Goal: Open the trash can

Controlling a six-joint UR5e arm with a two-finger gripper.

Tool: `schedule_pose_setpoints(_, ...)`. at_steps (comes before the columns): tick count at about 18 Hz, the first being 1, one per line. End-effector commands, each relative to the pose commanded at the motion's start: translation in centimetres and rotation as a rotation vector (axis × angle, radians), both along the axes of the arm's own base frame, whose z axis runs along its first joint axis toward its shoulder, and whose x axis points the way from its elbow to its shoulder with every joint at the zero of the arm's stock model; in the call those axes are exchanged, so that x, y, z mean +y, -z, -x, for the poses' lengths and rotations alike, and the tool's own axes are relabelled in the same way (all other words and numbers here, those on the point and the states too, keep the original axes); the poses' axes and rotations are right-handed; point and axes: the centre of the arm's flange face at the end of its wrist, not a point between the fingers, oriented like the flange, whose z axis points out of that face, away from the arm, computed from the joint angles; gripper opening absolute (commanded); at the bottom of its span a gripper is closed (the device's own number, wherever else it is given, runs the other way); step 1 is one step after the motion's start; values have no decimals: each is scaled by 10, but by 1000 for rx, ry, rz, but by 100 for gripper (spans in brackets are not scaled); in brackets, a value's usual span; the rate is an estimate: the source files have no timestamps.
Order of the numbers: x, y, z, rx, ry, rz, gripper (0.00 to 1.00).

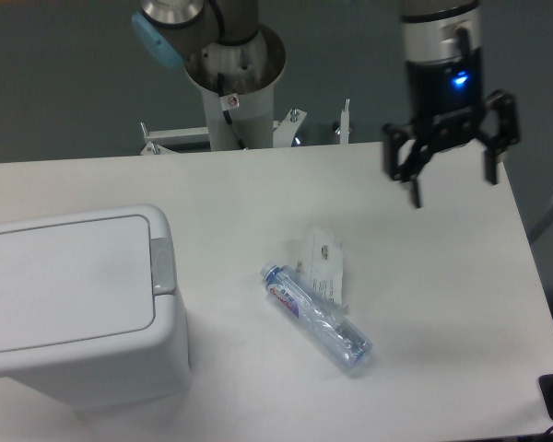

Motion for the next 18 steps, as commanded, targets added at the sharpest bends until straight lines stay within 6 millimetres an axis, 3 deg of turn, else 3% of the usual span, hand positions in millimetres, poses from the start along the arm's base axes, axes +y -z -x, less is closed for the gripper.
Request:
schedule_pose_setpoints(1, 20, 11, -23, -43, 14, 0, 100)
schedule_pose_setpoints(4, 62, 31, -64, -147, 28, -32, 100)
schedule_pose_setpoints(6, 72, 35, -74, -209, 65, -73, 100)
schedule_pose_setpoints(9, 74, 51, -88, -358, 117, -139, 100)
schedule_pose_setpoints(12, 63, 64, -101, -405, 129, -143, 100)
schedule_pose_setpoints(18, 63, 65, -103, -408, 107, -141, 100)
